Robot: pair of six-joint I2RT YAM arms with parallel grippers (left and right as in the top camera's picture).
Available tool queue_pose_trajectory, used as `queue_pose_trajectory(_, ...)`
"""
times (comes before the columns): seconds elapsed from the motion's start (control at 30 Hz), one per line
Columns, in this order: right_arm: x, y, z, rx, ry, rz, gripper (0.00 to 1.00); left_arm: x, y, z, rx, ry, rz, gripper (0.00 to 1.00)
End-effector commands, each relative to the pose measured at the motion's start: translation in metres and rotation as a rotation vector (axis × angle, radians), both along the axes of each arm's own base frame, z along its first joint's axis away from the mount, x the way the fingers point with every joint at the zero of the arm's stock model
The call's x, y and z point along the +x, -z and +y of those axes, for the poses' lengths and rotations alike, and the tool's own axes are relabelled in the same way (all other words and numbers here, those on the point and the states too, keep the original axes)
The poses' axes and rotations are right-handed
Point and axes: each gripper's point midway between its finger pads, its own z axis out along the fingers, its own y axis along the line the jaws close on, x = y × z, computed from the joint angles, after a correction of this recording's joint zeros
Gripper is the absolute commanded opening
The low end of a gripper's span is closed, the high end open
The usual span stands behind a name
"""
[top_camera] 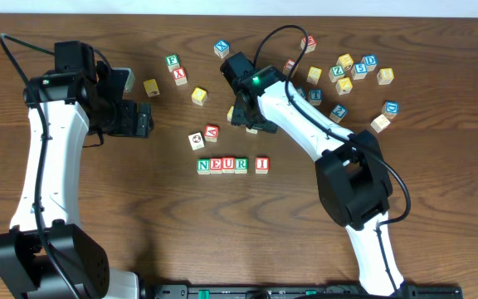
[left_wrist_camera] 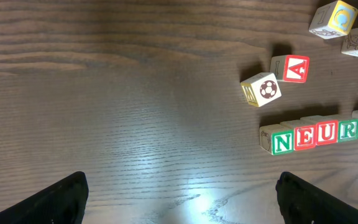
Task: Spell out NEURIPS
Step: 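Lower the right gripper over the blue P block and align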
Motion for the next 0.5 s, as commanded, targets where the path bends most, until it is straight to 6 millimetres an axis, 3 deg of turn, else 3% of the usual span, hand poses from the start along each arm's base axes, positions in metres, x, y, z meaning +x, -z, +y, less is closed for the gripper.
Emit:
queue_pose_trajectory(0.0, 0.0046, -0.0007, -0.0017, -0.019, 0.024, -0.022, 0.6, 0.0025, -0.0113, -0.0017, -0.003, 0.016, -0.033, 0.95)
queue_pose_trajectory(0.47, 0.0019, 0.007, -0.0029, -0.031, 0.028, -0.022, 0.57, 0.0025, -0.0113, -0.0017, -0.003, 0.015, -0.033, 0.95)
